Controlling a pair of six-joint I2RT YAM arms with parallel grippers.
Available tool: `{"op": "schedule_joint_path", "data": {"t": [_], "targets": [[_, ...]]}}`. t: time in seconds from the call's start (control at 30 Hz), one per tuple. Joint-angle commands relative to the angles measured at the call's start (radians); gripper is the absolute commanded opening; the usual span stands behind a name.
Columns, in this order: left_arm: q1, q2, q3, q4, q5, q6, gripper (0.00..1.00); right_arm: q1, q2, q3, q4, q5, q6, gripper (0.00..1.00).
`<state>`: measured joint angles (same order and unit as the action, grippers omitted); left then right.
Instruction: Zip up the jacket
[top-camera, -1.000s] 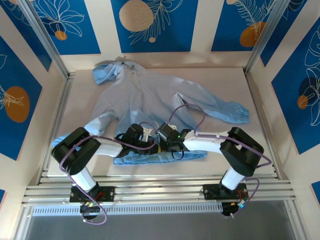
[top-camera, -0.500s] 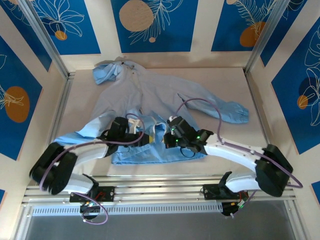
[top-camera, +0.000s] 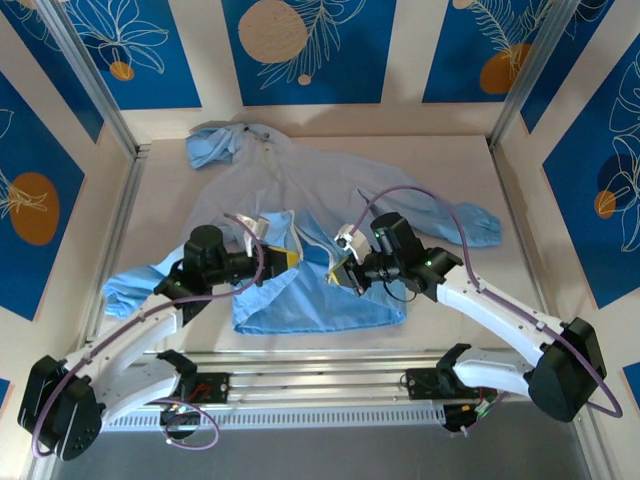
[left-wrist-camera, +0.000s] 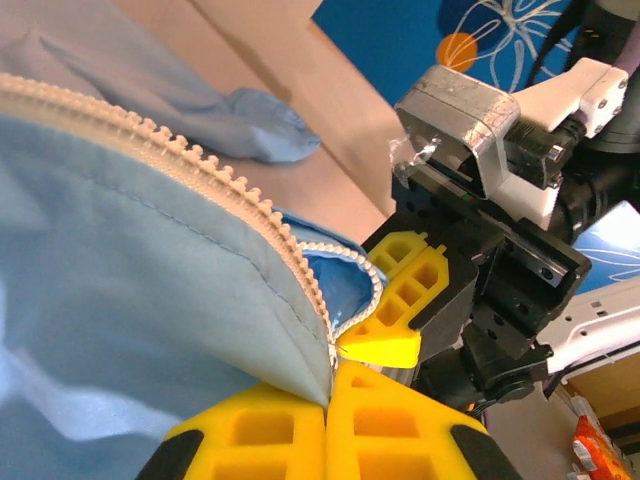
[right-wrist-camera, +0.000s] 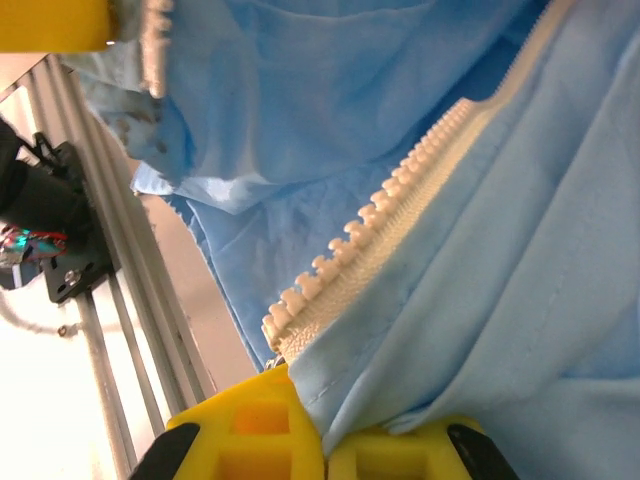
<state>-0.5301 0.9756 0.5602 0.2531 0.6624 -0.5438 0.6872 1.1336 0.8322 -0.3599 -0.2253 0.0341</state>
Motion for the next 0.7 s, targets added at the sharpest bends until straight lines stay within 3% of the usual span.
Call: {"op": "schedule_joint_path", "data": {"t": [0.0, 0.3, 0.67], "targets": [[0.001, -0.004, -0.04, 0.143, 0.041, -0.005, 0.0, 0.0, 0.008, 0.049, 0.037, -0.113, -0.098, 0.0], [-0.163, 0.124, -0.073, 0.333, -0.043, -0.028, 0.0, -0.005, 0.066, 0.101, 0.116, -0.233, -0.088, 0.0], [-0.168, 0.07, -0.125, 0.213, -0.099, 0.028, 0.0, -0.098, 0.006, 0.035, 0.231, -0.282, -0.049, 0.0]]}}
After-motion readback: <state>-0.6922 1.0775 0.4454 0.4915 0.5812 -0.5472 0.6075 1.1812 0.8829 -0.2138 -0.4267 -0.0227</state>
